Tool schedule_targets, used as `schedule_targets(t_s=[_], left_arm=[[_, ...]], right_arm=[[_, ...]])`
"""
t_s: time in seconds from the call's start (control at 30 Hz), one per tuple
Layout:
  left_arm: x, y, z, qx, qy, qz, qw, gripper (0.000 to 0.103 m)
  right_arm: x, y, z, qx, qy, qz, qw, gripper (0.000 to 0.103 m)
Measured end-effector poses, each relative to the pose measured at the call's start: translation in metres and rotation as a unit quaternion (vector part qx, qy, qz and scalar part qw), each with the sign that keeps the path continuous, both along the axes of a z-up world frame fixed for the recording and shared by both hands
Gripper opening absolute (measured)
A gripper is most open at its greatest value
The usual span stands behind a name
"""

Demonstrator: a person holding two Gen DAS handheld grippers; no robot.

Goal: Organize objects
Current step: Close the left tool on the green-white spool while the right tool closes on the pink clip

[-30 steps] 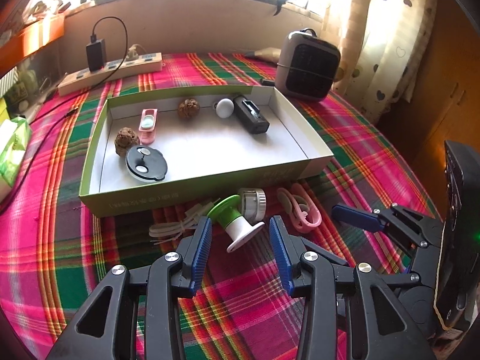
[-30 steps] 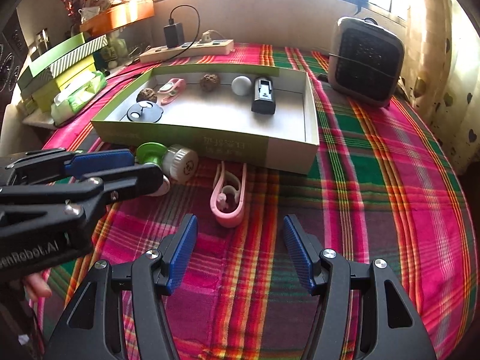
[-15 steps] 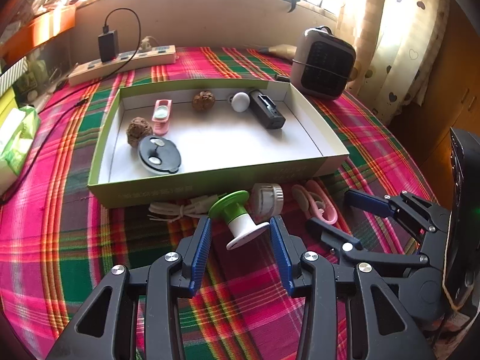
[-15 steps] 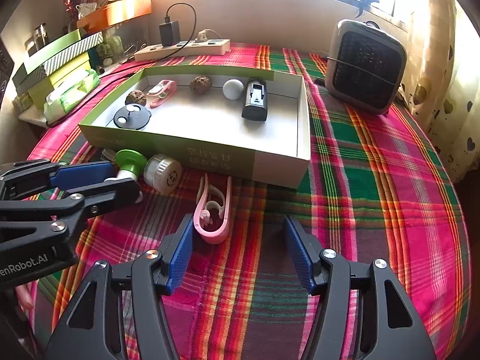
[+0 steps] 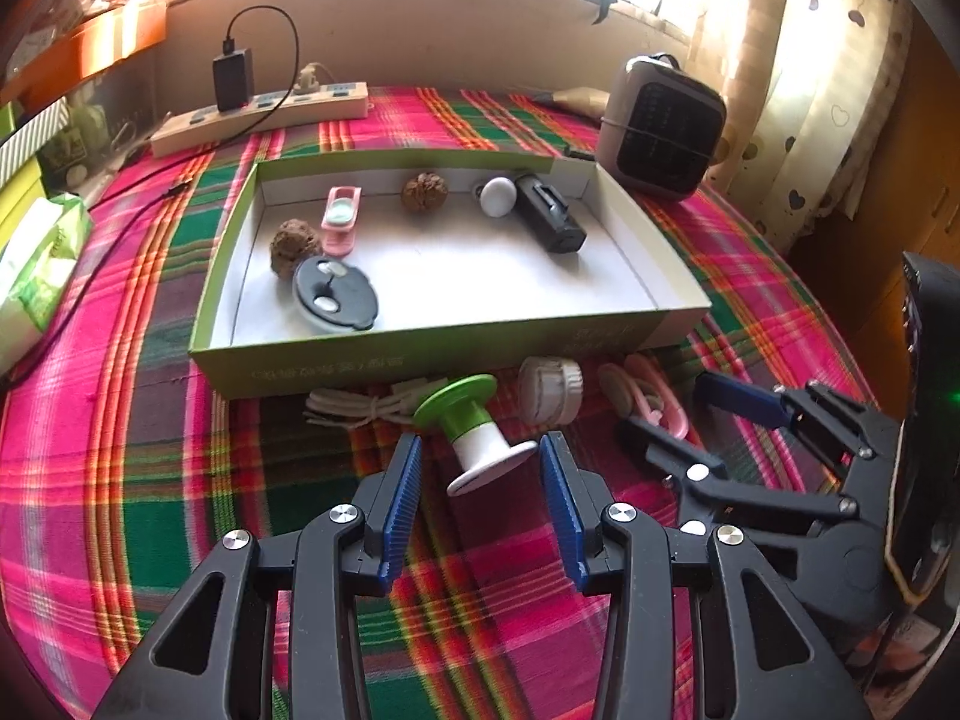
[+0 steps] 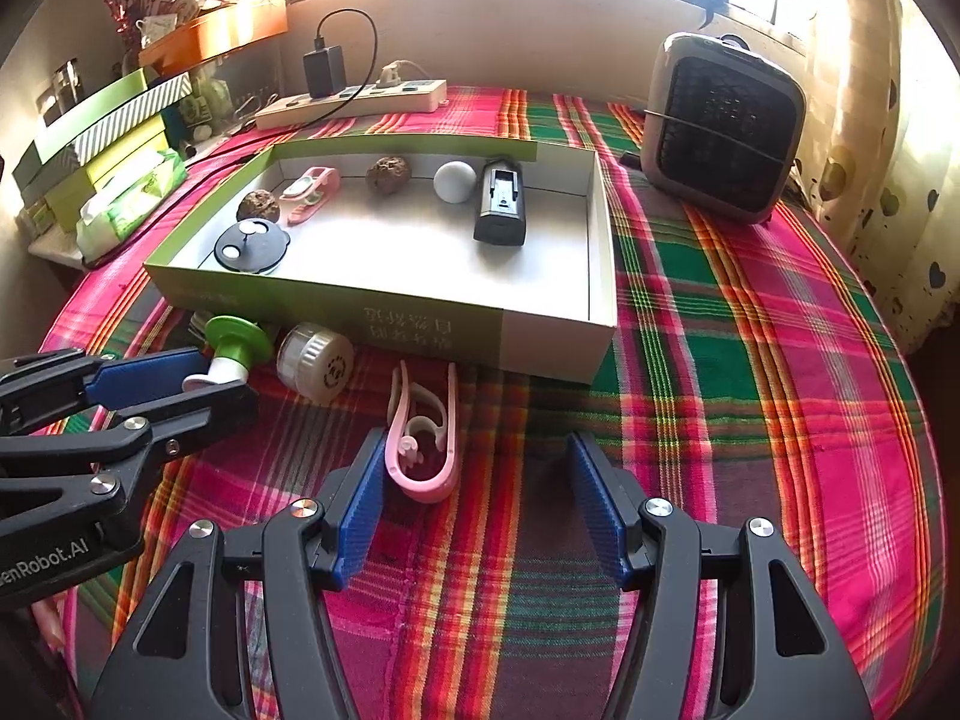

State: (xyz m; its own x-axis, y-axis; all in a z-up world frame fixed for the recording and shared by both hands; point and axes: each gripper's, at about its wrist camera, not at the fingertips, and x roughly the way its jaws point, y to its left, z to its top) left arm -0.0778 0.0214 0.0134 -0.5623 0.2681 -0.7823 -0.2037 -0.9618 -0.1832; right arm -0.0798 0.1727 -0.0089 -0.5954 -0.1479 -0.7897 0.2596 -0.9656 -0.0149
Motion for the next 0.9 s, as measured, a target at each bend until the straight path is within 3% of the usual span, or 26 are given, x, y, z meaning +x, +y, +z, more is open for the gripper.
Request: schedule_targets(t_s=[0.7, 0.9], left_arm=[[-0.006, -0.007, -0.008, 0.021, -0.013, 0.020, 0.9995, 0.036], [-0.005, -0.011, -0.008, 0.023, -0.012, 0.024, 0.9994, 0.030]], right_arm=[[-0.005, 0.001, 0.000, -0.006, 0.001, -0.011, 1.000, 0.060], [-0.003, 0.002, 0.001, -0.007, 0.005, -0.012, 1.000, 0.041]])
